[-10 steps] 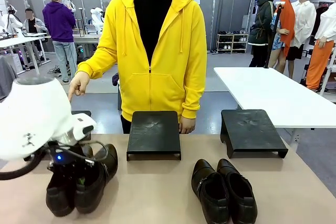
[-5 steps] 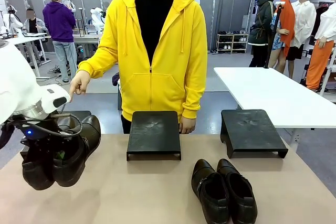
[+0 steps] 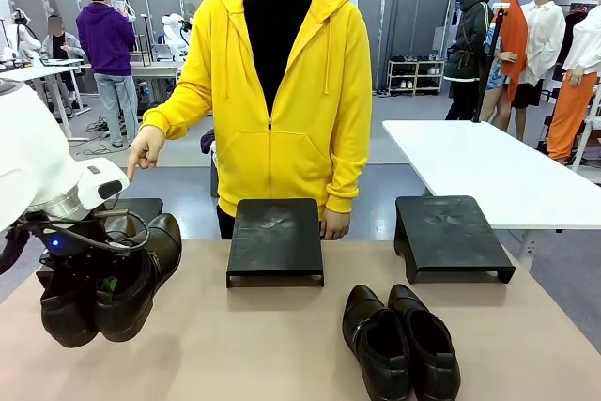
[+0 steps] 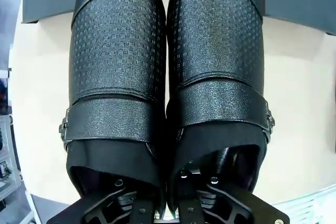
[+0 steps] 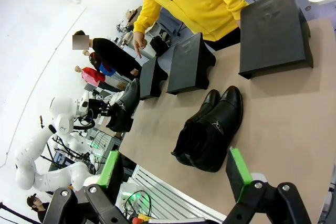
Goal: Place the shoes on the stand as instructed by the person.
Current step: Pick up one pair of Shoes and place it on the Shoes Stand indicated by the person.
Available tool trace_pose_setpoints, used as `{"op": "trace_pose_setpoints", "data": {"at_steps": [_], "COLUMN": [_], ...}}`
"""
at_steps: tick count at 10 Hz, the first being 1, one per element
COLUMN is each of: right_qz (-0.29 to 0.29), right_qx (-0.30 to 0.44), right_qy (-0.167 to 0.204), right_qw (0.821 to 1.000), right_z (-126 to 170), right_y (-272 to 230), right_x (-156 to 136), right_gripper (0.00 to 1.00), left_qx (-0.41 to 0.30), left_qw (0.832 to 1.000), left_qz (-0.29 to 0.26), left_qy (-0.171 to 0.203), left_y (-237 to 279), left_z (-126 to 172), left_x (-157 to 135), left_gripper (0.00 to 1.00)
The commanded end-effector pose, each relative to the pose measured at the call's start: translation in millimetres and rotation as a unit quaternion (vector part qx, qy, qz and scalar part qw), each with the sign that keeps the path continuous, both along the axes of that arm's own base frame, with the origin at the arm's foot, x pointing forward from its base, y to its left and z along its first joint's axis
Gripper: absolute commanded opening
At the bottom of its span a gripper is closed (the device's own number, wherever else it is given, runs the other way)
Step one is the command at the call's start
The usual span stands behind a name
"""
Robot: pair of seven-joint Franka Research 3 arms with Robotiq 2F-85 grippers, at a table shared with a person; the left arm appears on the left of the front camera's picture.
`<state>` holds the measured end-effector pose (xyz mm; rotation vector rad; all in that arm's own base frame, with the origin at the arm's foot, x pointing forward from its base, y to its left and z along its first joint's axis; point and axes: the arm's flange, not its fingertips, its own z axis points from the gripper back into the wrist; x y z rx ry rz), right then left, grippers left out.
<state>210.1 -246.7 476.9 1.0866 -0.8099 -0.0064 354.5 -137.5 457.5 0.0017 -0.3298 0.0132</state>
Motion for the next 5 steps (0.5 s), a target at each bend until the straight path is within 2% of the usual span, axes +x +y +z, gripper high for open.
{"op": "trace_pose_setpoints", "data": {"at_steps": [1,2,3,4,5], "right_qz": [0.0,0.0,0.0,0.0,0.0], "right_qx": [0.0,0.0,0.0,0.0,0.0], "right_qy": [-0.008,-0.008,-0.008,-0.008,-0.008], "right_qw": [1.0,1.0,1.0,1.0,1.0], "right_z": [1,1,1,1,1], "right_y": [-1,-1,-1,-1,-1], "right_x": [-1,-1,-1,-1,-1], "right_gripper": [1.0,1.0,1.0,1.0,1.0], "left_qx": [-0.005,-0.005,0.0,0.027,0.045], "left_qw": [1.0,1.0,1.0,0.999,0.997], "left_qz": [0.005,0.005,0.0,0.01,0.0], "left_qy": [-0.008,-0.008,0.0,-0.039,-0.059], "left_y": [-3,-3,0,9,20], "left_z": [7,7,0,6,14], "left_x": [-1,-1,0,10,22], "left_gripper": [0.0,0.0,0.08,0.08,0.08]}}
